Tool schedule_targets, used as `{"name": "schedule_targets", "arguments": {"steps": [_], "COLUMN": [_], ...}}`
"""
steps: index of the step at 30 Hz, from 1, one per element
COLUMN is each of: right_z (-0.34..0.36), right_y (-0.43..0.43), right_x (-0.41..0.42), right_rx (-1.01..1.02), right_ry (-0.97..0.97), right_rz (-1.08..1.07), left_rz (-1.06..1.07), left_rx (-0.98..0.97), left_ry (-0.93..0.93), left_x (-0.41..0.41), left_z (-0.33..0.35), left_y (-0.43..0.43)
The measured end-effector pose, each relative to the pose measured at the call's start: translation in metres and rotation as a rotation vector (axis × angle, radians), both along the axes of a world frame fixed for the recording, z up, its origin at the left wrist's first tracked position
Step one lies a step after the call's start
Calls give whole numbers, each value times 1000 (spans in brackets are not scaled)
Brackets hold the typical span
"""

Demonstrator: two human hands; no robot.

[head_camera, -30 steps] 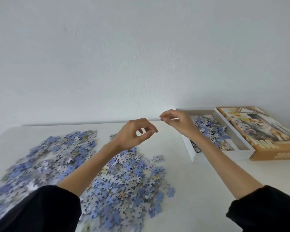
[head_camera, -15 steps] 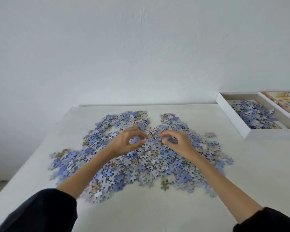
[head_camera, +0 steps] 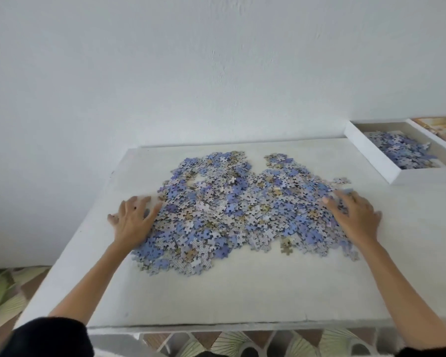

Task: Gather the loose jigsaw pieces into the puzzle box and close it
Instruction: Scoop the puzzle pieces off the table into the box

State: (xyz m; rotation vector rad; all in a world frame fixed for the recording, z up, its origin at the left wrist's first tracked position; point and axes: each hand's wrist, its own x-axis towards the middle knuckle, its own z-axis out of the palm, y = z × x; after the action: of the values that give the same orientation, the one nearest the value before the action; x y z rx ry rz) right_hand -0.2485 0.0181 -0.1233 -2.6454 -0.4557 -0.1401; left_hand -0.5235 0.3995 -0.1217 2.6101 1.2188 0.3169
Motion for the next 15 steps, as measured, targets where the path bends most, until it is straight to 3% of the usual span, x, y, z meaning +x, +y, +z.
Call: {"name": "schedule_targets", "arguments": {"steps": [6,10,12,15], "right_z": [-4,6,14,24], "right_y": [21,28,24,18], "right_x": [-15,-18,-22,-35], "right_rx": [-10,95,107,-59], "right_ry": [9,94,115,140], "right_rz": [34,62,111,273], "left_rz": [-60,-188,-370,-664], "left_rx": [-42,-153,-137,-103], "left_ry": [-184,-271,-210,5], "left_x": [34,49,47,38], "left_z": [5,15,21,22], "left_y": [-41,-48,-54,-73]}}
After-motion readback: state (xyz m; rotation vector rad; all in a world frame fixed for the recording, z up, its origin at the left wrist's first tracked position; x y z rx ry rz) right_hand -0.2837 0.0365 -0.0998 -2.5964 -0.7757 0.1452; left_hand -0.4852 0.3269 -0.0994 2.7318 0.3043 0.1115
